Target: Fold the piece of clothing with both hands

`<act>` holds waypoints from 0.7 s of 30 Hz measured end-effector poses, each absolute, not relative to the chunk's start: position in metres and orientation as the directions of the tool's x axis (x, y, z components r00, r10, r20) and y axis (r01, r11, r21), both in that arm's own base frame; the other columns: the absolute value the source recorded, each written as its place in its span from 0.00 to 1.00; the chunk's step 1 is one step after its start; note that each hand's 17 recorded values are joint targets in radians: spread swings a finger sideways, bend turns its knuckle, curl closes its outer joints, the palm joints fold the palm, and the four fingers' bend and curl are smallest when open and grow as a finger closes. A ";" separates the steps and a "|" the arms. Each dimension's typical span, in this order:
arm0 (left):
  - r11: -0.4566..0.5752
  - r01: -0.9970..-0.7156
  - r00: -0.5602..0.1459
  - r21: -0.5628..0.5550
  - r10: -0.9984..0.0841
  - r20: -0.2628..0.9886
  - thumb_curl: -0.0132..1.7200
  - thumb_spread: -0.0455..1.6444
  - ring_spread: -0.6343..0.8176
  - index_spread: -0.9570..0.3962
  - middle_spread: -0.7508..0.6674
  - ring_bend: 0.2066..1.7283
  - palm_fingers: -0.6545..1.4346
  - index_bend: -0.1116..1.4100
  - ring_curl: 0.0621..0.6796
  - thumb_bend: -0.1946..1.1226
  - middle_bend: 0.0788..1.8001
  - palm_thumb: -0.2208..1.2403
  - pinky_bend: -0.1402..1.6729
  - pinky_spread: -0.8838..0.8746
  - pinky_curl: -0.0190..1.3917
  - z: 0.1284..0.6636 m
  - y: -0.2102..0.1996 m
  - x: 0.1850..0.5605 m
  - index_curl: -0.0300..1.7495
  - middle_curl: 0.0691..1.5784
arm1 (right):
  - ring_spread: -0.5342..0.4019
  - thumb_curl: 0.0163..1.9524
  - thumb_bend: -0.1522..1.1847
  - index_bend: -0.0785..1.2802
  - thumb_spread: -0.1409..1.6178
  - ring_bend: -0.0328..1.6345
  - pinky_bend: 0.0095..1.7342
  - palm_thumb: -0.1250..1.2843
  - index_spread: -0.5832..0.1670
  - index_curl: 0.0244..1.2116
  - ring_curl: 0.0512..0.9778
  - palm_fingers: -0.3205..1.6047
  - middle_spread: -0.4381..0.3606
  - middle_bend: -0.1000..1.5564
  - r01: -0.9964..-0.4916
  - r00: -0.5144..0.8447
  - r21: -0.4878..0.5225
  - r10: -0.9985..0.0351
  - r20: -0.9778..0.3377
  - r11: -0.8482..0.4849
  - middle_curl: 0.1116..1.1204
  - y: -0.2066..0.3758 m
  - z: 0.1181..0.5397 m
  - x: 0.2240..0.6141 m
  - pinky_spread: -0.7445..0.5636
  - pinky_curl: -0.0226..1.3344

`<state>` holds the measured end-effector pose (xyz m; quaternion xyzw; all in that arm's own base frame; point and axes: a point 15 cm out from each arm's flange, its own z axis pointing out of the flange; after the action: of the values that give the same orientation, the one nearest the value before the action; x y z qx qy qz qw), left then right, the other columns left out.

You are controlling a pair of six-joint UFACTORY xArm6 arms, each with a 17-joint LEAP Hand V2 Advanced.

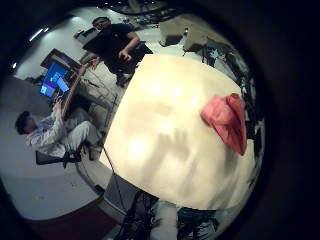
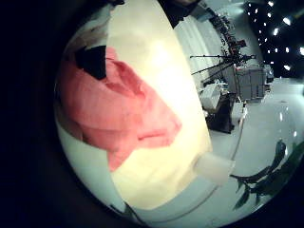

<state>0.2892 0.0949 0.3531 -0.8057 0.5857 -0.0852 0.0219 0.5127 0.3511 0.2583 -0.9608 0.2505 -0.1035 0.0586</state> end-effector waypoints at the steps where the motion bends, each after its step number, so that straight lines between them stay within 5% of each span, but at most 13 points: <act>1: -0.312 -0.941 0.298 -0.133 -0.948 0.113 0.24 0.71 0.75 0.81 0.64 0.20 0.38 0.18 0.21 0.14 0.08 0.64 0.24 0.70 0.23 0.352 0.094 0.289 0.18 0.19 | 0.28 0.31 0.09 0.63 0.79 0.80 0.59 0.71 0.36 0.67 0.66 0.51 0.34 0.73 -0.474 0.850 -0.167 -0.499 0.171 -0.865 0.62 0.347 0.260 0.515 0.20 0.63; 5: -0.312 -0.942 0.299 -0.121 -0.947 0.114 0.24 0.71 0.75 0.81 0.63 0.20 0.38 0.18 0.21 0.14 0.08 0.64 0.24 0.70 0.23 0.350 0.093 0.288 0.18 0.19 | 0.26 0.29 0.09 0.45 0.76 0.80 0.59 0.68 0.28 0.59 0.64 0.31 0.34 0.62 -0.496 0.830 -0.188 -0.527 0.182 -0.847 0.56 0.326 0.277 0.525 0.19 0.60; 7: -0.305 -0.945 0.292 -0.118 -0.949 0.117 0.24 0.71 0.75 0.81 0.63 0.20 0.38 0.18 0.21 0.13 0.08 0.64 0.24 0.70 0.23 0.349 0.091 0.289 0.18 0.19 | 0.28 0.27 0.08 0.30 0.74 0.77 0.57 0.64 0.25 0.50 0.61 0.17 0.38 0.53 -0.491 0.828 -0.206 -0.527 0.193 -0.847 0.51 0.319 0.291 0.529 0.26 0.59; 10: -0.296 -0.949 0.283 -0.113 -0.952 0.117 0.24 0.71 0.75 0.81 0.63 0.20 0.38 0.18 0.21 0.13 0.08 0.64 0.24 0.70 0.23 0.347 0.087 0.289 0.18 0.19 | 0.34 0.25 0.08 0.21 0.72 0.69 0.55 0.60 0.19 0.40 0.54 0.12 0.44 0.44 -0.482 0.829 -0.233 -0.526 0.189 -0.844 0.43 0.314 0.308 0.531 0.38 0.56; 15: -0.284 -0.953 0.272 -0.102 -0.955 0.118 0.24 0.71 0.75 0.81 0.63 0.20 0.38 0.18 0.21 0.14 0.08 0.65 0.24 0.70 0.23 0.344 0.084 0.289 0.18 0.20 | 0.49 0.23 0.09 0.18 0.70 0.58 0.51 0.56 0.16 0.32 0.43 0.14 0.53 0.33 -0.483 0.830 -0.315 -0.542 0.133 -0.817 0.33 0.306 0.353 0.523 0.62 0.52; 21: -0.248 -0.966 0.240 -0.077 -0.965 0.104 0.24 0.71 0.75 0.81 0.63 0.20 0.38 0.18 0.22 0.14 0.08 0.65 0.24 0.70 0.23 0.345 0.074 0.285 0.18 0.20 | 0.62 0.21 0.10 0.22 0.70 0.47 0.40 0.55 0.18 0.31 0.34 0.16 0.56 0.32 -0.565 0.794 -0.267 -0.602 0.081 -0.781 0.30 0.245 0.395 0.496 0.79 0.44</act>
<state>0.2850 0.0742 0.3452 -0.7874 0.6131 -0.0647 -0.0015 0.4956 0.2452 0.3950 -0.9401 0.3104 -0.0811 0.1152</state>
